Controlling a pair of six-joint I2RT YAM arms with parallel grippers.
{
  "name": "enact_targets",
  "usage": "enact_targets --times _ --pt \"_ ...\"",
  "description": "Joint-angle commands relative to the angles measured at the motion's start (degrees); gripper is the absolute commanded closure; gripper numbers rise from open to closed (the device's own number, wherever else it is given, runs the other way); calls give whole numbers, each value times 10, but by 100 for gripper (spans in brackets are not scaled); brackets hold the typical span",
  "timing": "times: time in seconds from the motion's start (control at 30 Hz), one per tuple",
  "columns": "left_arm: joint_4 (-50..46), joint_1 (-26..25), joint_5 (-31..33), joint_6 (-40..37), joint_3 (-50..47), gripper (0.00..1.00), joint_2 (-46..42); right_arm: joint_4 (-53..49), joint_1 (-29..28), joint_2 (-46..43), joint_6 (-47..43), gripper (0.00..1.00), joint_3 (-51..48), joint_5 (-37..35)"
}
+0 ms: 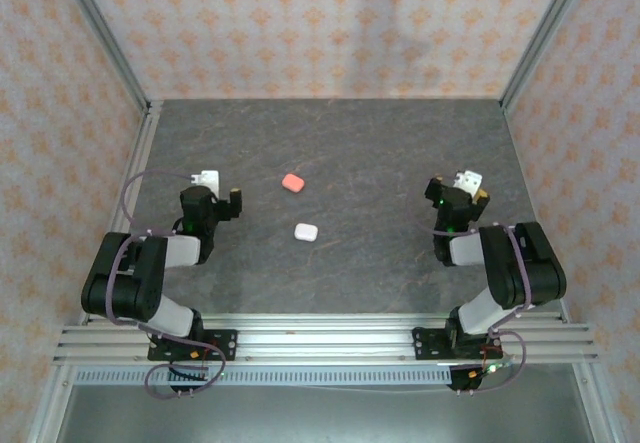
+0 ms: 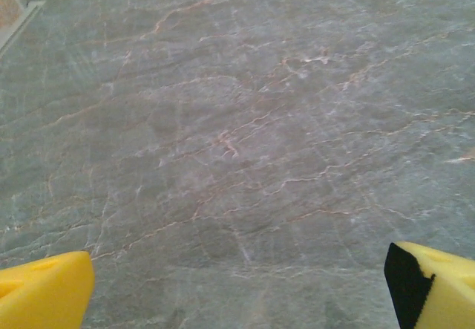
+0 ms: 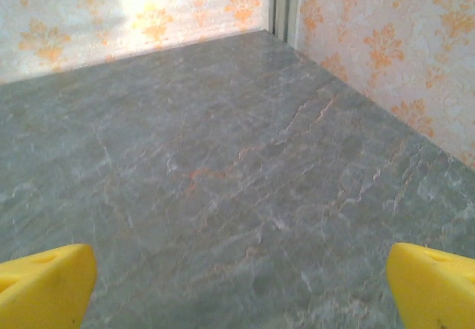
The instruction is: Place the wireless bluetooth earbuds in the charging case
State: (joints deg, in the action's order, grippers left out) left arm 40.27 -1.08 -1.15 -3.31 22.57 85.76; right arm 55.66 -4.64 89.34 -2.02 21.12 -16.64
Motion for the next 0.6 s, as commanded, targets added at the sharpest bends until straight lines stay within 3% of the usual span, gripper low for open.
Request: enact_targets --times 0.0,0.57 --pt "34 6 -28 15 11 0 -1 -17 10 -3 10 1 -2 22" --pt "25 6 -15 19 16 0 -1 -29 9 -5 9 1 2 25"
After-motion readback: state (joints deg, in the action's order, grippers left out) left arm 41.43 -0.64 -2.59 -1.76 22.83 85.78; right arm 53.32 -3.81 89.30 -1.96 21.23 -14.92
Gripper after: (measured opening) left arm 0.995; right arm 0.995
